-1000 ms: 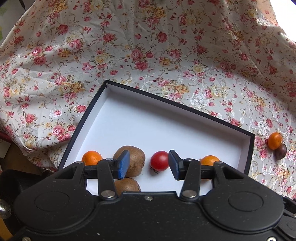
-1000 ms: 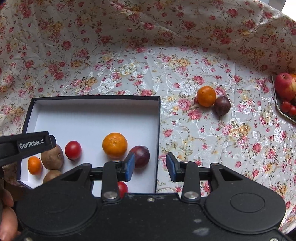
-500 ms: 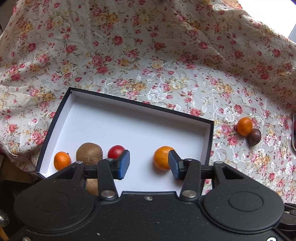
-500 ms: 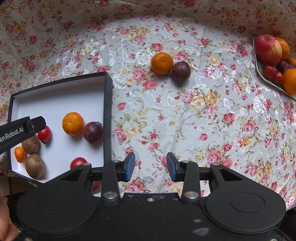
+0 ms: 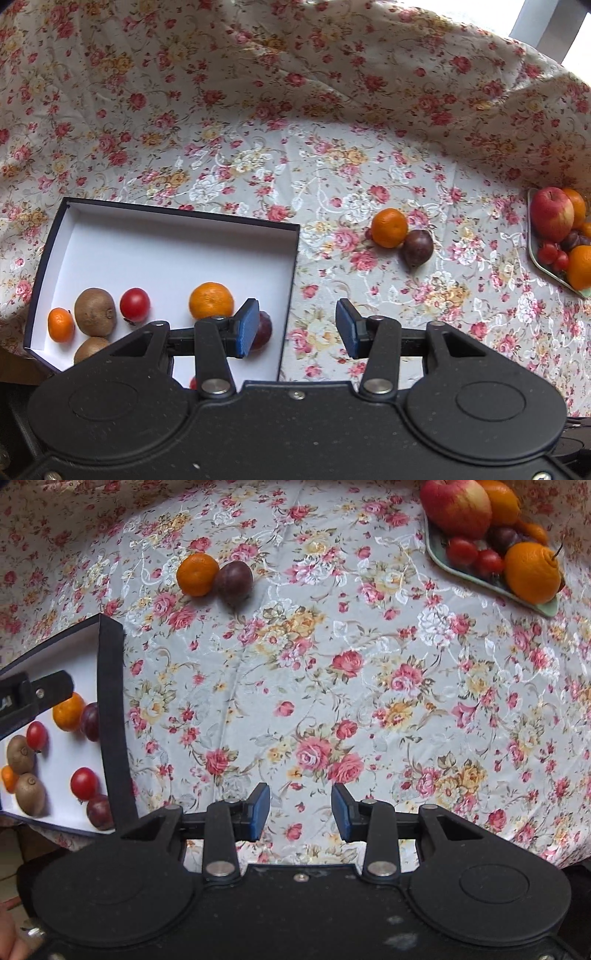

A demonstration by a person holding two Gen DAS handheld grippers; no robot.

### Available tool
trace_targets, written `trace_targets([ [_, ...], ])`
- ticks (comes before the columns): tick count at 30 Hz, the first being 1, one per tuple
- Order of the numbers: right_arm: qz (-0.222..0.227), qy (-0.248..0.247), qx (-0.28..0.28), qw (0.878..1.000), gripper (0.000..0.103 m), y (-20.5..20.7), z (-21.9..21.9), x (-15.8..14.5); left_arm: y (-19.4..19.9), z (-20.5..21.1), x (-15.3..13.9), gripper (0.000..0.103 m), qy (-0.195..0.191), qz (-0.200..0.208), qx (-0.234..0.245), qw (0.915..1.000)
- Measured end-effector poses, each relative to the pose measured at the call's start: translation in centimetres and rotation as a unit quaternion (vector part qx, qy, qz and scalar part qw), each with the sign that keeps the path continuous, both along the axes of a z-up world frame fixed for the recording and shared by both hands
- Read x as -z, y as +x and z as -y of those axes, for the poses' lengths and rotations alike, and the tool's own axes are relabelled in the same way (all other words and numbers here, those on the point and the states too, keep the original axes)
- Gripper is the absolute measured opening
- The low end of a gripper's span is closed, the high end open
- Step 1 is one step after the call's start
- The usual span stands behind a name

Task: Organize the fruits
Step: 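Withdraw both open tools from the box toward the orange and plum on the cloth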

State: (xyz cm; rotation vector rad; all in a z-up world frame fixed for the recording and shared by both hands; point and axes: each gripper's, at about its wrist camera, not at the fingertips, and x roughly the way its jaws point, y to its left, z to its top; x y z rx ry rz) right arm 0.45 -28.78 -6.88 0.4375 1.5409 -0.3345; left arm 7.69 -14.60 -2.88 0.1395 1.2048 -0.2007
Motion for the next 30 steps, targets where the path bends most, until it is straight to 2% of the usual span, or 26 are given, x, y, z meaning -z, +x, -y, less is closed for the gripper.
trace_targets([
  [2,0.007,0.011,0.007,1.0,0.038,-1.0,0.8,-0.3,-0.3,1.1,0.0,0.054,-0.002,-0.002,0.009,1.0],
  [7,0.002,-0.008,0.051,0.999,0.038,-3.4,3.5,-0.9,-1.4,3.6,0.1,0.054,0.003,-0.004,0.03,0.9995],
  [10,0.008,0.014,0.09,0.996,0.039,-4.7,5.5,-1.1,-1.9,4.7,0.2,0.054,0.009,-0.004,0.036,0.9993],
  [13,0.023,0.045,0.105,0.993,0.04,-5.4,6.7,-1.6,-2.3,5.4,0.4,0.054,0.013,-0.003,0.041,0.9991],
  [19,0.03,0.062,0.068,0.995,0.04,-5.5,6.3,-2.6,-2.5,6.6,1.6,0.054,0.023,-0.014,0.045,0.9986],
  [23,0.035,0.076,0.056,0.995,0.04,-5.4,5.9,-2.8,-2.3,6.9,1.8,0.054,0.018,-0.021,0.044,0.9987],
  [30,0.028,0.074,0.1,0.992,0.04,-5.3,6.7,-2.3,-1.9,7.0,2.2,0.054,0.016,-0.026,0.046,0.9985],
])
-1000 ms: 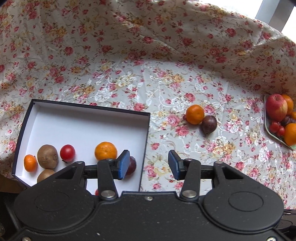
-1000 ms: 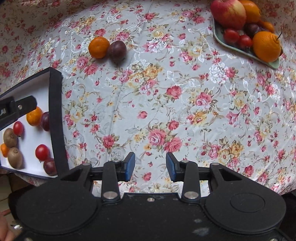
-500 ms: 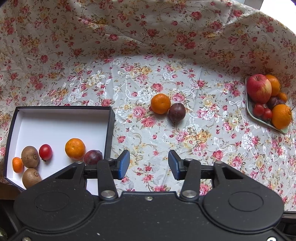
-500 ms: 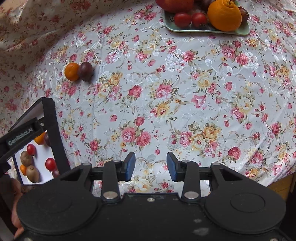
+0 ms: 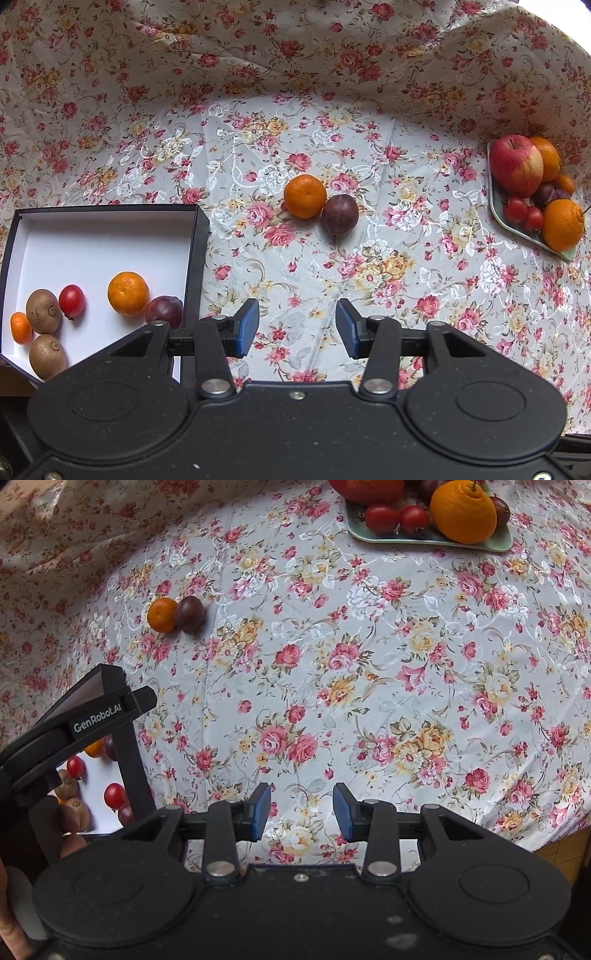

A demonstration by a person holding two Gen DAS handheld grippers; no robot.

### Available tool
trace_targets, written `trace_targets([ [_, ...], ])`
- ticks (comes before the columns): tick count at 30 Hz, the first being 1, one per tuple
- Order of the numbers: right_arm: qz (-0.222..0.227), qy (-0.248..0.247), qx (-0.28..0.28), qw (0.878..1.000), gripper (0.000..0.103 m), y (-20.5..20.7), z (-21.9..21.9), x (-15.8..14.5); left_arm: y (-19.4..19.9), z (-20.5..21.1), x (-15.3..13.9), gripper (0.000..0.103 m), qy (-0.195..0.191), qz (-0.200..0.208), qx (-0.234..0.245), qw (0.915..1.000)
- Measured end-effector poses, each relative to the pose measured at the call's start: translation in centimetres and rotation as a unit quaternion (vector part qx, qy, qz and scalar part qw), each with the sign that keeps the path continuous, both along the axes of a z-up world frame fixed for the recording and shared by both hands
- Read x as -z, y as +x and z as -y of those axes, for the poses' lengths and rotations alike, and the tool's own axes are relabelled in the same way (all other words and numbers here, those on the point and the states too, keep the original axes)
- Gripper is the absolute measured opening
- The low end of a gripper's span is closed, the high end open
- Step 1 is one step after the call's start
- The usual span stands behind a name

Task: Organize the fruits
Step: 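Withdraw both open tools from the box toward the orange and plum on the cloth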

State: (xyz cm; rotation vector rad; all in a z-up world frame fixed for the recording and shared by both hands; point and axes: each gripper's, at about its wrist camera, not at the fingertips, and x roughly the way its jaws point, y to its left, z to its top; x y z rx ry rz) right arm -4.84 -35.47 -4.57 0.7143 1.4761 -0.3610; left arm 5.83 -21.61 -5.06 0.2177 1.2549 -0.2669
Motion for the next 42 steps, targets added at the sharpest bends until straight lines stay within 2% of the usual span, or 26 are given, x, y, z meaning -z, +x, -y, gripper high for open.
trace_targets([
  [6,-0.009,0.014,0.038,0.999,0.04,0.2,0.6,0.6,0.9,-0.8,-0.2,0.054,-0.005,-0.002,-0.017,0.9998],
  [11,-0.001,0.013,0.04,0.999,0.04,0.7,0.2,0.3,2.1,-0.6,-1.1,0.054,0.018,0.023,-0.01,0.9995],
  [20,0.021,0.005,0.043,0.999,0.04,1.3,0.1,-0.2,5.4,-0.8,-1.1,0.054,0.007,0.017,-0.031,0.9993],
  [28,0.049,-0.022,0.031,0.998,0.04,2.1,-1.0,-0.2,6.6,-1.6,-1.0,0.054,-0.008,0.002,-0.025,0.9996],
  [33,0.068,-0.064,0.023,0.995,0.04,3.2,-2.0,-0.3,7.9,-2.7,-1.9,0.054,-0.031,0.006,-0.032,0.999],
  [38,0.083,-0.101,0.008,0.991,0.04,5.6,-3.2,-0.3,9.0,-2.9,-2.3,0.054,-0.022,0.019,-0.024,0.9993],
  [42,0.081,-0.112,0.003,0.99,0.04,8.4,-3.7,0.3,9.7,-3.3,-2.0,0.054,-0.024,0.013,-0.02,0.9994],
])
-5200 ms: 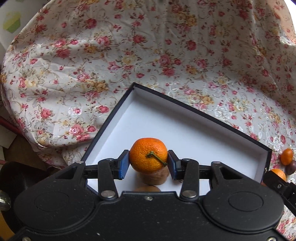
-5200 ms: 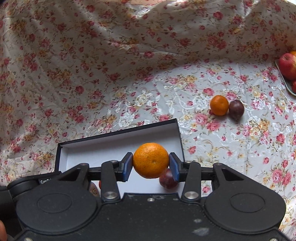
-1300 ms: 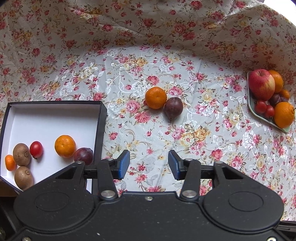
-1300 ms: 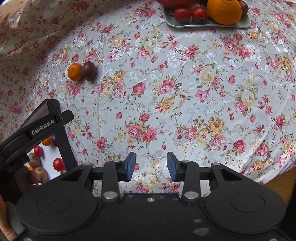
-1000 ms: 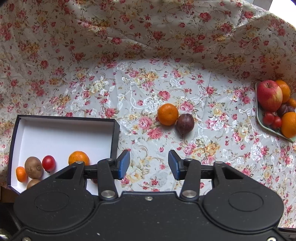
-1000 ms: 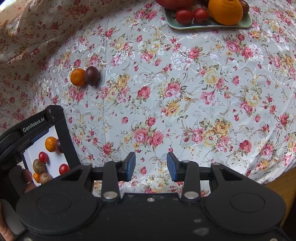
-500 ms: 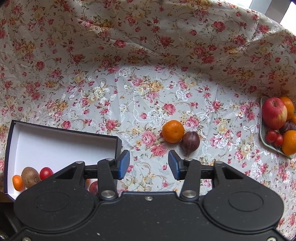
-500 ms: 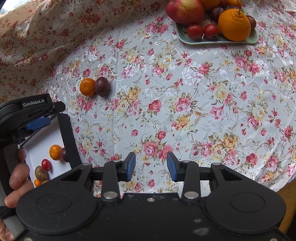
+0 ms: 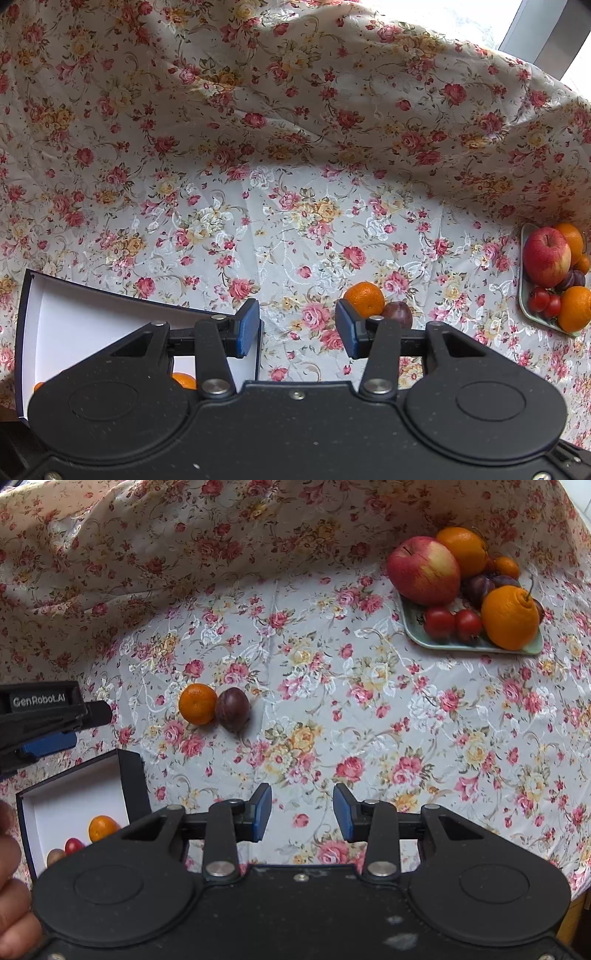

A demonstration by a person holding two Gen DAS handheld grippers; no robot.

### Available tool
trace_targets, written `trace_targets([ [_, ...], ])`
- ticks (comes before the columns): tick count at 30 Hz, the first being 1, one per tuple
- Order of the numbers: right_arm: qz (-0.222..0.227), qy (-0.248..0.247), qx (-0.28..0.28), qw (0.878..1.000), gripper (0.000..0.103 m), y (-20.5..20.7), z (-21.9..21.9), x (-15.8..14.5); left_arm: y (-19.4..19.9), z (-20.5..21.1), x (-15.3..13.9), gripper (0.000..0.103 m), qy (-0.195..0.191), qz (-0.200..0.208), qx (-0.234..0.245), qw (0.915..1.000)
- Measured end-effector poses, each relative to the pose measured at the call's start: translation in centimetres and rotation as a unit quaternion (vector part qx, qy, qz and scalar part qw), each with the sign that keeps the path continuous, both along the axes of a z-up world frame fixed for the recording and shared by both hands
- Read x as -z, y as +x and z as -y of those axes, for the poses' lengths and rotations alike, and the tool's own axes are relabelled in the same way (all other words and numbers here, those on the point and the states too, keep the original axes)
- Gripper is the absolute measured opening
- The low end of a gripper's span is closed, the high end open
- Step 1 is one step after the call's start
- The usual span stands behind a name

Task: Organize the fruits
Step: 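Withdraw both open tools from the box toward the orange and plum on the cloth, then close right gripper on the dark red plum while left tool approaches the orange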

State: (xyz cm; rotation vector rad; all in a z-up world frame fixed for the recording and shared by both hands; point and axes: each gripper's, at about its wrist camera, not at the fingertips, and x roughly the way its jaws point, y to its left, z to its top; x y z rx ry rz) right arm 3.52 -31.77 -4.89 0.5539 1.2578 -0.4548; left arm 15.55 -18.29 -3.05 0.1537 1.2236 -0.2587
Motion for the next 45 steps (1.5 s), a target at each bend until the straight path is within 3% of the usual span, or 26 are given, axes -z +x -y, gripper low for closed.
trace_targets([
  [8,0.001,0.045,0.036,0.998,0.037,5.9,0.3,2.7,1.5,-1.6,0.5,0.054,-0.004,-0.012,-0.015,0.9998],
  [18,-0.005,0.013,0.042,0.999,0.037,9.8,-1.0,4.4,2.4,-2.8,0.8,0.054,-0.013,-0.025,-0.027,0.9992],
  [34,-0.016,-0.014,0.019,1.0,0.032,11.4,-1.5,6.8,2.5,-2.5,1.5,0.054,-0.009,-0.037,-0.029,0.9989],
  [45,-0.06,0.012,0.032,0.998,0.031,6.1,1.7,6.7,1.5,0.2,2.7,0.054,0.009,-0.046,0.005,0.9989],
])
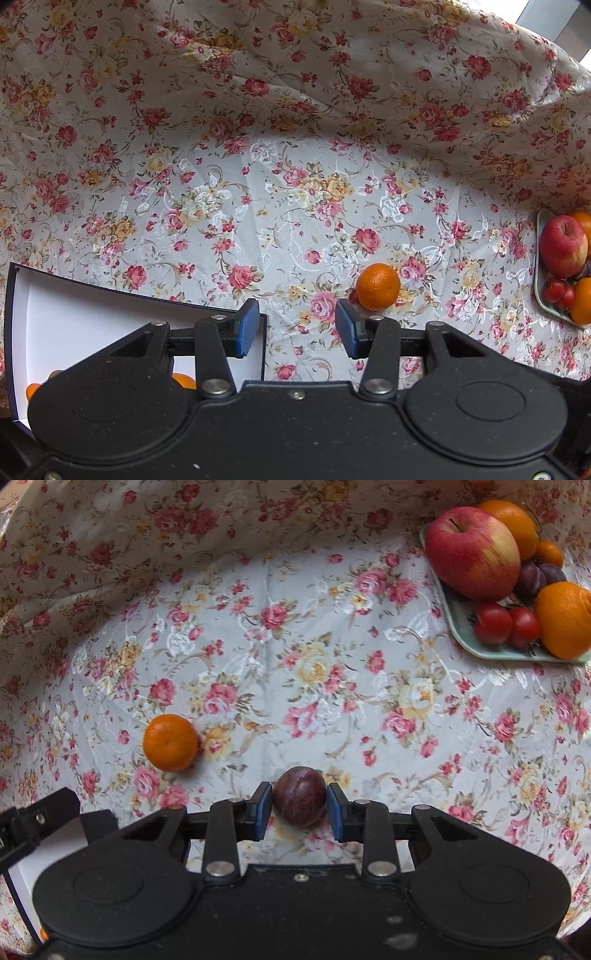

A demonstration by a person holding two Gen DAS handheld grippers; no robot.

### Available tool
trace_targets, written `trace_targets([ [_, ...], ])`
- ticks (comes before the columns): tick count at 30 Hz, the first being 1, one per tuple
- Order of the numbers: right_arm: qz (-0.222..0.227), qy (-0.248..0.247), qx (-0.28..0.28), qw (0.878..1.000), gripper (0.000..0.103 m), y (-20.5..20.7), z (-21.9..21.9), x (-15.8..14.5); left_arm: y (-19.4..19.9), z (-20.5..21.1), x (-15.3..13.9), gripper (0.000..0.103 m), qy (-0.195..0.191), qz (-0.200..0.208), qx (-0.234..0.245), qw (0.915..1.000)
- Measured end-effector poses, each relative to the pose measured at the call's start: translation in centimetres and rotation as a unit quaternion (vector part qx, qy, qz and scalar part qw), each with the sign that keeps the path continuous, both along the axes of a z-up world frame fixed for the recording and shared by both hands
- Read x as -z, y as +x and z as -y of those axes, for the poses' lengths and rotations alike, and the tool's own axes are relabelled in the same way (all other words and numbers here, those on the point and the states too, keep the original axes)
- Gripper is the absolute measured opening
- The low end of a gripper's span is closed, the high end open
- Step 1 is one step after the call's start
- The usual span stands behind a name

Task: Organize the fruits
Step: 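Close right gripper on the dark red plum while left tool approaches the orange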

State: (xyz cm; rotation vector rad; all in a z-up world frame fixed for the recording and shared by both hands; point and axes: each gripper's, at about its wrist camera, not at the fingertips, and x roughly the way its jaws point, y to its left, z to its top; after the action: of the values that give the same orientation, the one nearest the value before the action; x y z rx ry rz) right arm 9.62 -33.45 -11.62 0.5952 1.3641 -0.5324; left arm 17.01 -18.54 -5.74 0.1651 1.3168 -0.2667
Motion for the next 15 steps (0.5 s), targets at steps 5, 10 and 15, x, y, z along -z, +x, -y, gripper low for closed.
trace_targets([
  [5,-0.023,-0.013,0.008,1.0,0.031,-3.2,1.8,-0.1,-0.3,1.2,0.7,0.054,-0.013,-0.016,0.01,0.9997],
  [10,-0.028,0.0,0.032,0.999,0.031,-6.3,3.5,-0.1,-0.6,2.5,1.4,0.054,-0.014,-0.021,0.017,0.9995],
  [15,-0.023,0.005,0.026,0.999,0.032,-6.8,3.7,0.1,-0.5,3.4,2.0,0.054,-0.021,-0.026,0.019,0.9993],
])
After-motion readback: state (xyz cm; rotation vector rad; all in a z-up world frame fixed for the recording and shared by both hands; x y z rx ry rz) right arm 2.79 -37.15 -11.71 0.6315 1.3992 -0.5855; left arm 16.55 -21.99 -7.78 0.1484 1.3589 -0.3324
